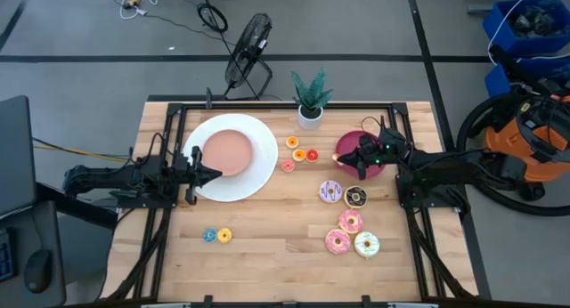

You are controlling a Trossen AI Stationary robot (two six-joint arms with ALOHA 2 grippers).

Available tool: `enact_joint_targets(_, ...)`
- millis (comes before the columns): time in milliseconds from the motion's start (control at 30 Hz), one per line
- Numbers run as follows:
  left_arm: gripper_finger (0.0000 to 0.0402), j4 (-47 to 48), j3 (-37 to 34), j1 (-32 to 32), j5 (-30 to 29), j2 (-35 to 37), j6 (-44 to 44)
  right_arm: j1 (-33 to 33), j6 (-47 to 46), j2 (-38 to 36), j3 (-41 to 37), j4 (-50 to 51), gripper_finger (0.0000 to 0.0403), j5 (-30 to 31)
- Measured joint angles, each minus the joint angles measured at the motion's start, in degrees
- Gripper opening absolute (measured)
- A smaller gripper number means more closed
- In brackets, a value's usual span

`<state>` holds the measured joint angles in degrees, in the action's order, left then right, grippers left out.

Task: Pick & Place donuts
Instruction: Put the bottom small red donut on the red plate

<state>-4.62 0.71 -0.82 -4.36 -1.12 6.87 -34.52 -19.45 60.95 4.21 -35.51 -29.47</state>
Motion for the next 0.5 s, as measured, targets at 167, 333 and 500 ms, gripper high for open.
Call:
enact_joint_targets(167,0.0007,0.0,0.0,0.0,0.0,0.0,0.0,0.0,0.4,0.0,0.0,-0.5,0.0,0.0)
enact_joint_targets(333,0.0007,0.0,0.0,0.0,0.0,0.0,0.0,0.1,0.4,-0.1,-1.9,-1.5,0.0,-0.1)
enact_joint_targets(500,0.0007,0.1,0.0,0.0,-0.1,0.0,0.0,-1.8,-2.4,0.1,-3.3,-1.0,0.0,0.0)
